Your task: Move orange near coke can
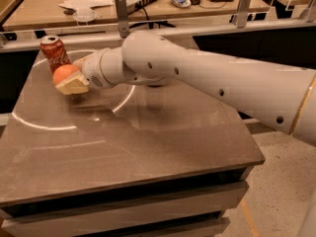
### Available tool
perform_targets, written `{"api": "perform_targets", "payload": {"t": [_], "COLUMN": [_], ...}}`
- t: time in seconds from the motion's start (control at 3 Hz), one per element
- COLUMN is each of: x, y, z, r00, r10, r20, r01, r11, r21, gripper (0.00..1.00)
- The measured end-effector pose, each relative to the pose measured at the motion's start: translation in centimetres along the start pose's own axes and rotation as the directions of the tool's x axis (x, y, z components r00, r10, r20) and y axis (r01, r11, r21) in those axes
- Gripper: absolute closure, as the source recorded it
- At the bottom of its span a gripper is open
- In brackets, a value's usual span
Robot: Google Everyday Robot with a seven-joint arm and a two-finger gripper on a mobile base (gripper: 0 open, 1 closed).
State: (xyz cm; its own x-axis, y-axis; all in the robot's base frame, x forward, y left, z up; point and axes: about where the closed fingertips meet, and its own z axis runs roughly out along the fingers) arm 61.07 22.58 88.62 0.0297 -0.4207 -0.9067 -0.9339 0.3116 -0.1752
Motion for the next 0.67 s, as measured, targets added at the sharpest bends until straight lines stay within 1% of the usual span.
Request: {"api": "perform_targets", "payload": {"t": [0.33, 0.67], "x": [-0.41, -0.02], "y": [-1.43, -2.32], "z": [1.42, 2.42], "r00": [1.000, 0.999], "r10": [-0.020, -0.030], "r20": [-0.001, -0.018], "r01": [0.020, 0.029], "r11": [0.9998, 0.9994], "r21": [-0.003, -0.020], "gripper": [0.35, 0.12]}}
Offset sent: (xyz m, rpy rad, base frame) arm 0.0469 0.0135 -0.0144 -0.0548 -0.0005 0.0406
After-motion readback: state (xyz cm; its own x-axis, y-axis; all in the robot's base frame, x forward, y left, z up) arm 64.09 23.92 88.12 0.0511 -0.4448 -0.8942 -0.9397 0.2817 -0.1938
